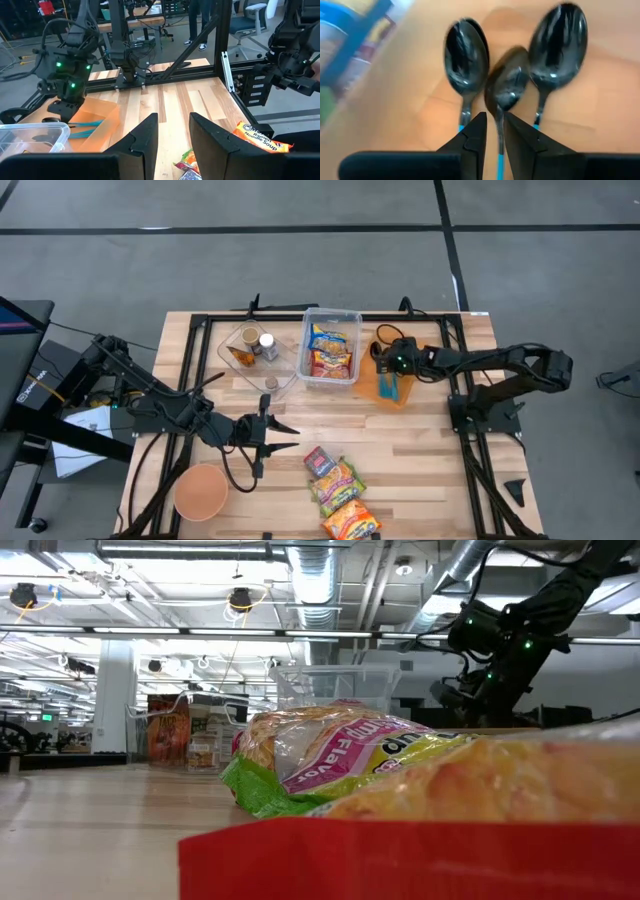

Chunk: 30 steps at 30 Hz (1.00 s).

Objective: Pick & Place Food Item
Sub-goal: Adjust the orange bin

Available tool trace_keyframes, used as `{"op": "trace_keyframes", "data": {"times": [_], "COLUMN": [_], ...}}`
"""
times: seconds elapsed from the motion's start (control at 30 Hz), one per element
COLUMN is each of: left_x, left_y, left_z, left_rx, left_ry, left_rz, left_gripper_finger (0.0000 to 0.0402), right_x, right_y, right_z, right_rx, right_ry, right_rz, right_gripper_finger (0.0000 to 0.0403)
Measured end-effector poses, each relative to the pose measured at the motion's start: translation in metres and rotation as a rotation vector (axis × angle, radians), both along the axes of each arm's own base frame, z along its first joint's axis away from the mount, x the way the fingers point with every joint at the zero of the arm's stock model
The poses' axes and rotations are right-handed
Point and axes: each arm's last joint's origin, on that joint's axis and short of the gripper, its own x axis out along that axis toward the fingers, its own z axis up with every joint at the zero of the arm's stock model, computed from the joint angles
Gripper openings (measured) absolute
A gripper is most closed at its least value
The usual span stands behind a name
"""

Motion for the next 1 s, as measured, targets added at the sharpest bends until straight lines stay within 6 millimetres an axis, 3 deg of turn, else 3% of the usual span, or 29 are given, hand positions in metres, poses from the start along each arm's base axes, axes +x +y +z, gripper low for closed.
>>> {"op": "trace_keyframes", "data": {"times": [0.17,0.53,1.0], "left_x": [0.000,0.000,0.000], "left_y": [0.000,0.000,0.000], "left_z": [0.000,0.000,0.000], "left_rx": [0.000,-0.004,-0.004], "left_ry": [0.000,0.000,0.000], "left_rz": [0.000,0.000,0.000], "left_gripper_finger": [0.0103,0.0103,0.0103], "right_x": [-0.007,-0.037,-0.013], "right_y": [0.005,0.018,0.053], "right_z": [0.010,0.007,0.010], "right_rx": [-0.023,0.039,0.022], "right_ry": [0.003,0.232,0.063], "right_rz": [-0.050,-0.180,-0.091], "right_gripper_finger": [0.0061,0.0054,0.0003]}}
